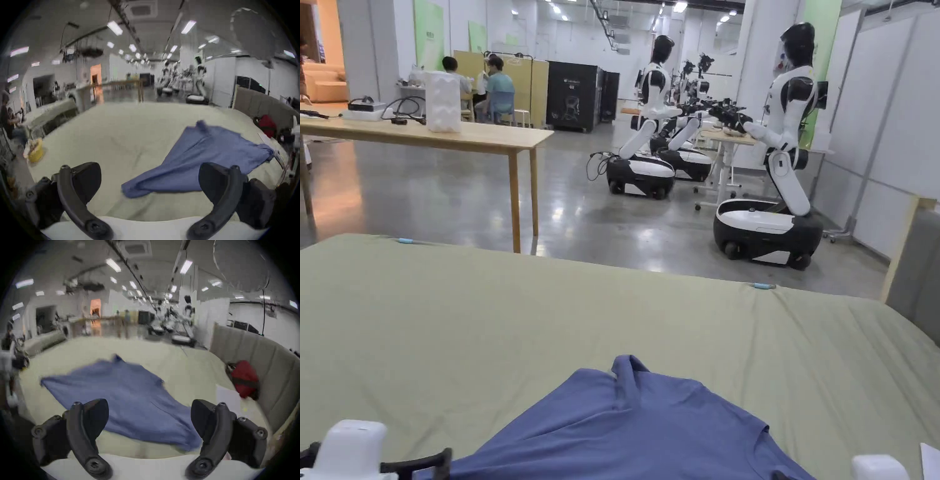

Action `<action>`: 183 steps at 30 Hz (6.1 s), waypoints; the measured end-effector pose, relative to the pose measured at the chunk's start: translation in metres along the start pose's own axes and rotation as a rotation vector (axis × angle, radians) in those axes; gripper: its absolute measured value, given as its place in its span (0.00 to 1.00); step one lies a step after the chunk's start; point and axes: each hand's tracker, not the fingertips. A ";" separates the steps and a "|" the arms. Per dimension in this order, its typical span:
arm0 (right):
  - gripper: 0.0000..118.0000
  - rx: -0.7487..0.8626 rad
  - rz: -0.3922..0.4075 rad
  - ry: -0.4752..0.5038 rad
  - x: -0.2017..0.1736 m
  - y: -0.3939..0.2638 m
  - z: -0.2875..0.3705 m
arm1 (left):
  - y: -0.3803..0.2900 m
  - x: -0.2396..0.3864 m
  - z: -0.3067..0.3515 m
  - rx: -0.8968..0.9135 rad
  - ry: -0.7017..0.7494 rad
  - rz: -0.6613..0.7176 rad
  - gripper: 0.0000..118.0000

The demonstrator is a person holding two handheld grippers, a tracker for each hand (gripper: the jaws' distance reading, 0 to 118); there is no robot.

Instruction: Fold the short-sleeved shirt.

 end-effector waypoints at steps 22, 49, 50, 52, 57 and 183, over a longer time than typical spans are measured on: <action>0.00 -0.071 -0.057 0.166 -0.113 -0.030 -0.058 | -0.092 -0.087 -0.082 -0.328 0.001 0.177 0.98; 0.35 -0.482 0.060 0.011 0.019 0.035 -0.414 | -0.047 -0.065 -0.163 -0.516 -0.120 0.058 0.00; 0.02 -0.483 0.079 0.001 0.017 0.037 -0.405 | -0.046 -0.064 -0.165 -0.514 -0.120 0.056 0.00; 0.02 -0.440 0.053 0.007 -0.005 0.057 -0.351 | -0.047 -0.061 -0.165 -0.510 -0.118 0.054 0.00; 0.02 -0.388 -0.028 0.060 0.015 0.078 -0.317 | -0.044 -0.058 -0.161 -0.472 -0.101 0.052 0.00; 0.95 -0.471 -0.033 0.039 0.082 -0.111 0.062 | -0.102 0.001 -0.007 -0.487 -0.168 -0.127 0.03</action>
